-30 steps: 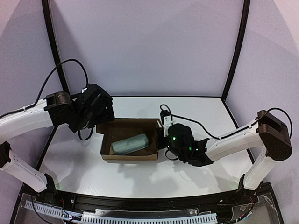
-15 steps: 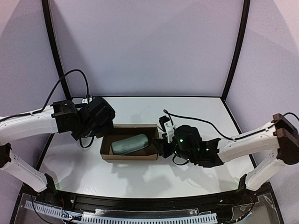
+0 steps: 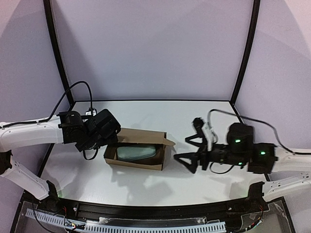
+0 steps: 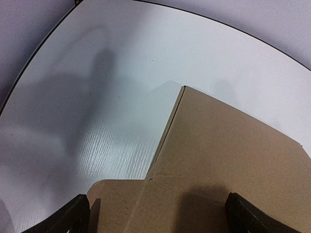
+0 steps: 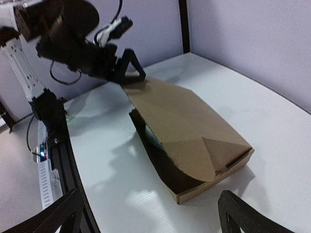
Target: Fold the paper box
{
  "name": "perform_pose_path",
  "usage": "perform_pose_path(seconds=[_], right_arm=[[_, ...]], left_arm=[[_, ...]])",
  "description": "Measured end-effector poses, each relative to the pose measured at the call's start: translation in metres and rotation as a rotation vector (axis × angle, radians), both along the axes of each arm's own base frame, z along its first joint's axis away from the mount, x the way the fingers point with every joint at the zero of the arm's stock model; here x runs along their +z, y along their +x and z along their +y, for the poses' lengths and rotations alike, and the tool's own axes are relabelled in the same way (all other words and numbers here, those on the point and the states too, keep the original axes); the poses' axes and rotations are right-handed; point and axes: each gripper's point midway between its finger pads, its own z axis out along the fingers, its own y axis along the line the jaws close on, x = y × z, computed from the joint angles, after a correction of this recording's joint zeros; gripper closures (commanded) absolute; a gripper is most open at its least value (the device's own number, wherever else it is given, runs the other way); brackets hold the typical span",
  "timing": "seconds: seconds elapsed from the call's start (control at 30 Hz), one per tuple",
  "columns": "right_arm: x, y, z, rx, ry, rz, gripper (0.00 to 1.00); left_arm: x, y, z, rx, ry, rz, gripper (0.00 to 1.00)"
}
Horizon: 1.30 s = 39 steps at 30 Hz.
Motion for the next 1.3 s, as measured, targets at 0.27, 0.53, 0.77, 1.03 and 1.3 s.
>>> perform_pose_path(seconds=[0.27,0.53,0.77,1.03,1.3], right_arm=[[0.077,0.019,-0.031,-0.177,0.170,0.033,0.02],[0.029,0.092,-0.001,-0.362,-0.013,0.252,0.02],[-0.084,0.103,0.019,-0.343,-0.291,0.506,0.02],[-0.147,0.097,0.034,-0.309,-0.423,0.643,0.02],[-0.171,0.095,0.030,-0.330,-0.458,0.681,0.02]], left_arm=[[-0.014,-0.002,-0.003,-0.014,0.025,0.042,0.01],[-0.036,-0.007,-0.005,-0.032,0.063,0.108,0.01],[-0.037,-0.007,-0.005,-0.032,0.062,0.111,0.01],[-0.048,-0.012,-0.002,-0.021,0.059,0.141,0.01],[-0.061,-0.021,-0.003,-0.015,0.000,0.150,0.01]])
